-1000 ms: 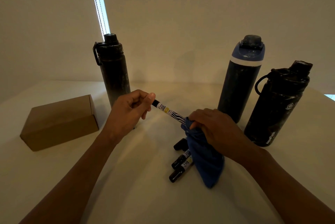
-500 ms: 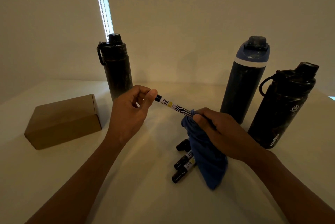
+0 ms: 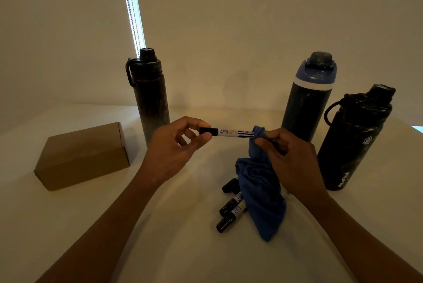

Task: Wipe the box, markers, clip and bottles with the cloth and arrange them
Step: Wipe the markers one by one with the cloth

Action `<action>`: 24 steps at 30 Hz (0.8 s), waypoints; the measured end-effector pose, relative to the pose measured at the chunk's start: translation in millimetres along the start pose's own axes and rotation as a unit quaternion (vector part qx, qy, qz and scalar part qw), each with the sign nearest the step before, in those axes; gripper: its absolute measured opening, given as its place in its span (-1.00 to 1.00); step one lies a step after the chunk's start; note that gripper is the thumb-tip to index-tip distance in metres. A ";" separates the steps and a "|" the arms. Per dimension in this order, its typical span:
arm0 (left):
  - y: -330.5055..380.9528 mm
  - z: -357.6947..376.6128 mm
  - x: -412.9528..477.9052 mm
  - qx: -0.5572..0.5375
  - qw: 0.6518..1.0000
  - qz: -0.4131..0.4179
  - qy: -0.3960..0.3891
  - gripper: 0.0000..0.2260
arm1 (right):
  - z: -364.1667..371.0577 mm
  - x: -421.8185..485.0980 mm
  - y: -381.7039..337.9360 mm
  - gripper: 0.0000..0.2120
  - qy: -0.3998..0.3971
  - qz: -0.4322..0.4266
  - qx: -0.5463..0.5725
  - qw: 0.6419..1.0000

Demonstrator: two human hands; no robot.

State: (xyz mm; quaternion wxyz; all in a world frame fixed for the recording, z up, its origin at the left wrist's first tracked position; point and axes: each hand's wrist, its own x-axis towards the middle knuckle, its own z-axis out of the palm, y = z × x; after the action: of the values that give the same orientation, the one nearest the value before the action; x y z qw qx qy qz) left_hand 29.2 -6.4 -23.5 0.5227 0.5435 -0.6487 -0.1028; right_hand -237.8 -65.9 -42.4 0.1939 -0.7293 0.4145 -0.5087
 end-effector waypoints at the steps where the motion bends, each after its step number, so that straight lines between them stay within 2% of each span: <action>1: 0.1 -0.3 -0.3 0.004 1.000 0.001 -0.002 -0.80 | 0.3 0.0 0.0 -0.89 0.007 0.005 0.003 1.000; 5: 0.3 -0.4 -1.1 0.021 1.000 0.007 -0.012 -0.80 | -0.5 1.7 0.7 -0.87 0.035 0.016 0.010 0.999; 9: 4.4 -1.5 -4.2 0.028 0.999 0.004 -0.025 -0.84 | -2.0 2.8 3.2 -0.85 0.026 0.028 0.011 0.999; 17: -10.9 -46.3 -15.4 -0.077 0.994 -0.065 0.038 -0.87 | -1.0 -1.1 3.7 -0.86 -0.022 0.028 0.016 0.999; 24: -44.2 -90.1 -29.6 0.081 0.979 -0.091 0.163 -0.80 | 3.2 -3.2 2.3 -0.88 -0.025 0.027 0.003 0.999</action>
State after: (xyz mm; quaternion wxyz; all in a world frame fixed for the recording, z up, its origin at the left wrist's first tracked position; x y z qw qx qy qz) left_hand 122.6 39.6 -32.3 0.5646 0.6502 -0.5084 -0.0072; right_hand -236.2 -65.2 -47.3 0.2199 -0.7296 0.4279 -0.4861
